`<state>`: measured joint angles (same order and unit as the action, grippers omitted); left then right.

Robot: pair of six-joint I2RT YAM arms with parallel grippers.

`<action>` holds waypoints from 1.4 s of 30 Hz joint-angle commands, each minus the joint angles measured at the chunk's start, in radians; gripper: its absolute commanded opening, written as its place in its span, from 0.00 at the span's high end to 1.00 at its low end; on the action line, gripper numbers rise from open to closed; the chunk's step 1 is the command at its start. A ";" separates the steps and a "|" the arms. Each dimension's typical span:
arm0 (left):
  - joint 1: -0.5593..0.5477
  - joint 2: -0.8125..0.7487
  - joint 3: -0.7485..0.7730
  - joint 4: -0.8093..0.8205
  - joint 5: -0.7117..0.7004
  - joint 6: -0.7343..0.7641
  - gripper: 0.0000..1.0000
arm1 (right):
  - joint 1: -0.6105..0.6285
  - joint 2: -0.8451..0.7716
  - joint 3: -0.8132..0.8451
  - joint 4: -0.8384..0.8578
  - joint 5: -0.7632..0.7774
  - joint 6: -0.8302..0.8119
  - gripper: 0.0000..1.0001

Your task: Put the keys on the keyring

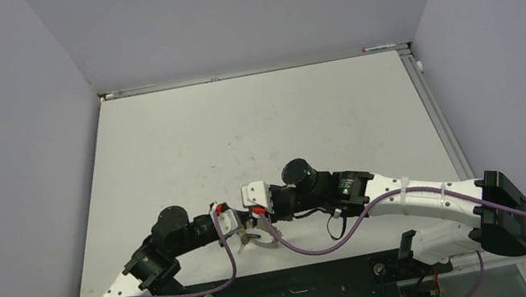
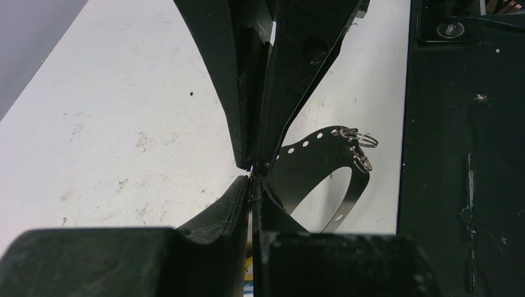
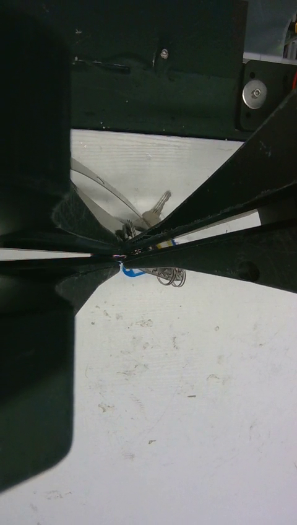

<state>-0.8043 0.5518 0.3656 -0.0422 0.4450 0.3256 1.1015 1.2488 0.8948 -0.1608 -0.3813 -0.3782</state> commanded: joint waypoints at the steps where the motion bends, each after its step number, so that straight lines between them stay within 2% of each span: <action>1: -0.008 -0.021 0.053 0.070 0.066 -0.005 1.00 | -0.007 0.001 0.000 0.035 0.067 -0.021 0.95; 8: -0.008 -0.041 0.043 0.080 0.037 -0.002 0.98 | -0.002 -0.021 -0.027 0.074 0.081 -0.024 0.95; 12: -0.007 -0.068 0.032 0.108 0.008 -0.019 0.64 | -0.002 -0.055 -0.060 0.124 0.084 -0.023 0.95; 14: -0.006 -0.088 0.022 0.125 -0.008 -0.026 0.55 | -0.002 -0.071 -0.072 0.147 0.079 -0.020 0.95; 26: 0.006 -0.104 0.016 0.183 0.003 -0.080 0.57 | -0.003 -0.199 -0.164 0.322 0.059 0.019 0.95; 37: 0.014 -0.114 0.006 0.227 0.006 -0.121 0.57 | -0.003 -0.220 -0.203 0.390 0.090 0.034 0.95; 39: 0.013 -0.113 0.012 0.229 -0.024 -0.143 0.55 | -0.004 -0.227 -0.213 0.413 0.103 0.038 0.95; 42: 0.013 -0.116 0.022 0.245 -0.110 -0.218 0.46 | -0.003 -0.242 -0.234 0.454 0.125 0.043 0.95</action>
<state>-0.7967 0.4450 0.3653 0.1295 0.4271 0.2089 1.1004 1.0573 0.6693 0.1429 -0.2939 -0.3504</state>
